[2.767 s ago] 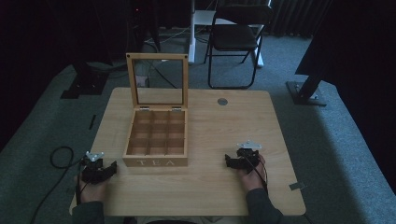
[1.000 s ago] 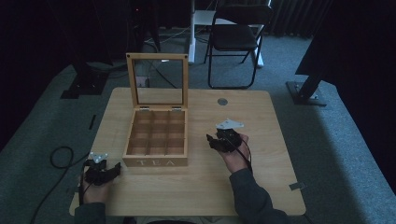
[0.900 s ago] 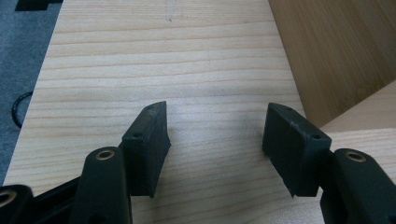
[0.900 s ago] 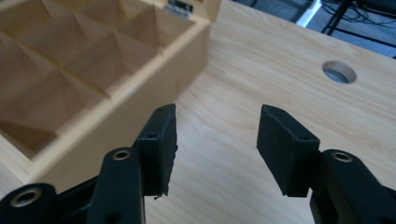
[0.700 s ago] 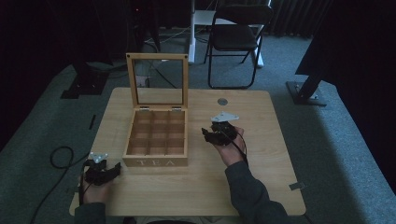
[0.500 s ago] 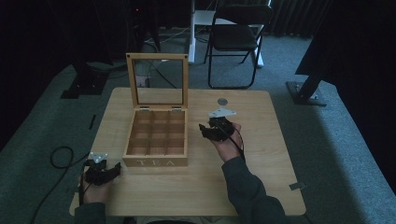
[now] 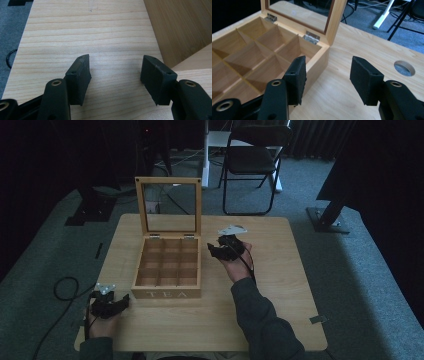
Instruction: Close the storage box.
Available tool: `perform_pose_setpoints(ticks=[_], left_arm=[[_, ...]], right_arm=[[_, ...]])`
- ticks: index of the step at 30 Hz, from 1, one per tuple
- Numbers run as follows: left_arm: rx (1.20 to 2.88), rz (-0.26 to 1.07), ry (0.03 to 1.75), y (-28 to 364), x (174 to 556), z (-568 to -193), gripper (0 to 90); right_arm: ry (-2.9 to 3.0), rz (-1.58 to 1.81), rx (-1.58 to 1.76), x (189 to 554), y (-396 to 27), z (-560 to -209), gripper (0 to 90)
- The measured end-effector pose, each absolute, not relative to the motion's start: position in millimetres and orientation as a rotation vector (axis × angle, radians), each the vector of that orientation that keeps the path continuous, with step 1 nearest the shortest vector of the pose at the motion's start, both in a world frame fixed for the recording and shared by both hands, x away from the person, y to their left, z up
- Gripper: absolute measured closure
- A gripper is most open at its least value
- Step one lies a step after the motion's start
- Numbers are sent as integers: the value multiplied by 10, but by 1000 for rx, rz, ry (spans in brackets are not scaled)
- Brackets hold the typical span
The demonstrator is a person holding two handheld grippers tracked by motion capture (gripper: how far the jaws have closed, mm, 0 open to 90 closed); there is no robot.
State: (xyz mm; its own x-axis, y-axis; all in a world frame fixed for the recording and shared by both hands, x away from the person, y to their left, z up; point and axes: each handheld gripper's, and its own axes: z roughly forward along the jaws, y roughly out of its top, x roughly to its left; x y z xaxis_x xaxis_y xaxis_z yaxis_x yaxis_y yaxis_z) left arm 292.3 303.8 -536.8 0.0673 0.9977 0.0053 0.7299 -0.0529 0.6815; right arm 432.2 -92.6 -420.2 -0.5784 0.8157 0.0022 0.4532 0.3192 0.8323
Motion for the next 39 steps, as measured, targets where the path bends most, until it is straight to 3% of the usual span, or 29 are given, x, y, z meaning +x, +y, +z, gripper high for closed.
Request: perform_pose_setpoints(ticks=[30,39], left_arm=[[1847,674,1709,3027,2902,-5365,406],[1843,677,1706,3022,2888,-5370,404]], right_arm=[[2200,1142,1105,5016,-549,-3973,435],[2189,1150,1154,5267,-482,-3937,324]])
